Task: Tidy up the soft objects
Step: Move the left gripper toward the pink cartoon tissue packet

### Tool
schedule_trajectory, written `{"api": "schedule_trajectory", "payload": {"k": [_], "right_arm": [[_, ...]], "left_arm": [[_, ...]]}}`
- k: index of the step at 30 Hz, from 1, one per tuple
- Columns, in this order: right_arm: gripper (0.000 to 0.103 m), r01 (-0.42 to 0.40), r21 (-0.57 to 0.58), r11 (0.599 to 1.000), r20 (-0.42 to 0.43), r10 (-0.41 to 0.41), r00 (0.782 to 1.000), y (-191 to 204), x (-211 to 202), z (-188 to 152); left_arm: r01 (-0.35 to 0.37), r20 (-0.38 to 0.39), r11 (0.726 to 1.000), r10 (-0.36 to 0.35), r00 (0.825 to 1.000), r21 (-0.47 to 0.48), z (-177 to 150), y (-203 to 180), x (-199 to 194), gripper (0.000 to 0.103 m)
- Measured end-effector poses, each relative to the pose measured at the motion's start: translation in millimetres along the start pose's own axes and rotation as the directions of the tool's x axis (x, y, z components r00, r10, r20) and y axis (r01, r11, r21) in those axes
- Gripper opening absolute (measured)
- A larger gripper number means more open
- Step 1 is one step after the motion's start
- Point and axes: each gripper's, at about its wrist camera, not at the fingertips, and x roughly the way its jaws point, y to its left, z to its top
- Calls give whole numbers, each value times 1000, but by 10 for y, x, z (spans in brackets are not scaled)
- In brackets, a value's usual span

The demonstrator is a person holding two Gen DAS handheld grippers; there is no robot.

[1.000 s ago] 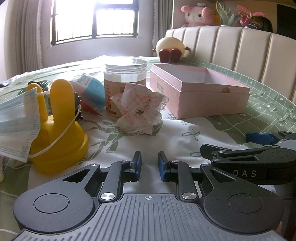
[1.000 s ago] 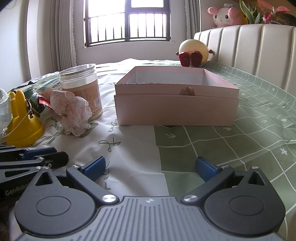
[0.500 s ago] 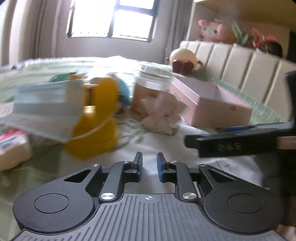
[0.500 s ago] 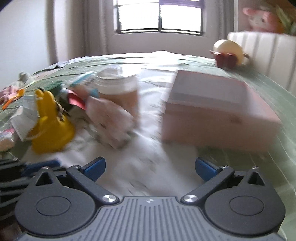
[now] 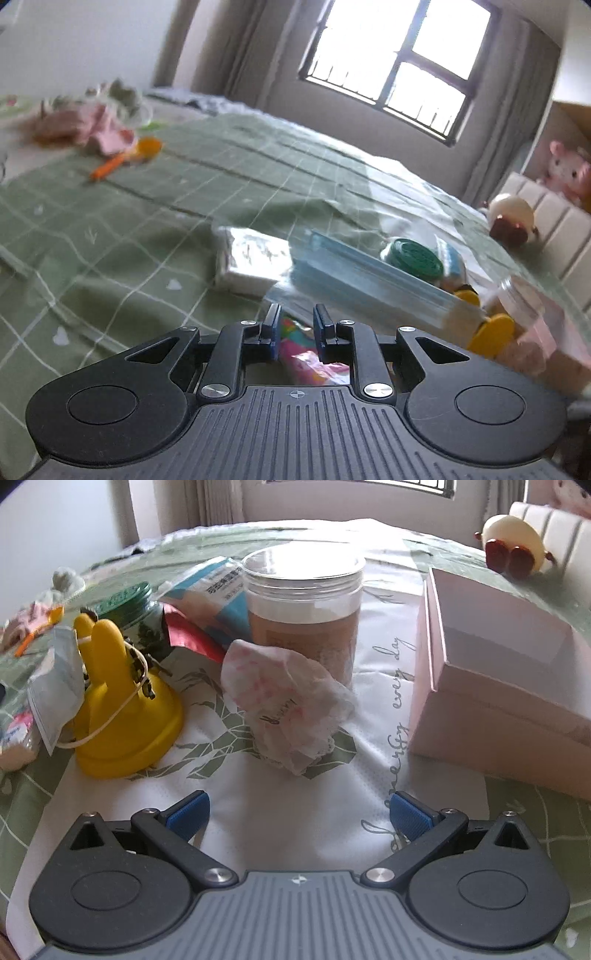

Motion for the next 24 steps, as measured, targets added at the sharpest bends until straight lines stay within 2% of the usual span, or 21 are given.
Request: {"api": "schedule_trajectory", "payload": {"k": [3,6,7,8,10,11,12,13,14,16,18,20,23,24], "right_arm": [[103,4,-82,997,11,-3,1000,50,-77,-75],[100,-40,-110,993,-32,37,999,23,-91,18],[89,-43,-107,993,-36,40,999,23,-128,27],[83,-51,-133,990,-14,50,999,62,-241,26],[83,-20,-211,977,82,39,996,205,-483,-13],[83,14,-263,965,172,32,985,314,-640,-38],[84,58,-323,945,291,40,956,462,-813,-61],[85,80,-353,932,339,48,939,566,-903,-58],[85,71,-412,908,351,86,932,731,-957,-3],[84,-13,-501,865,288,181,941,974,-922,134],[76,-48,-567,822,264,237,935,1268,-799,277],[57,-47,-617,785,233,240,943,1547,-589,447],[55,-65,-630,774,156,209,965,1767,-249,715],[48,-80,-622,779,118,194,974,1805,-164,784]], "left_arm": [[55,-30,998,-55,998,20,-40,-54,63,20],[133,-18,979,-132,991,157,-161,-277,33,20],[155,-21,965,-155,988,212,-208,-358,5,20],[168,-21,950,-168,986,262,-248,-415,-26,21],[144,-5,940,-150,989,310,-314,-452,-122,21],[129,10,941,-139,990,313,-317,-430,-155,21],[117,27,947,-131,991,300,-312,-371,-197,21],[111,38,954,-127,991,278,-296,-313,-228,21],[105,49,963,-121,991,250,-282,-241,-264,21],[89,65,977,-104,992,195,-242,-101,-323,21],[76,66,984,-87,994,159,-233,22,-351,21],[78,59,987,-86,994,139,-238,100,-374,21],[109,64,988,-116,991,112,-274,176,-424,21],[118,68,988,-125,990,102,-277,197,-437,21]]}}
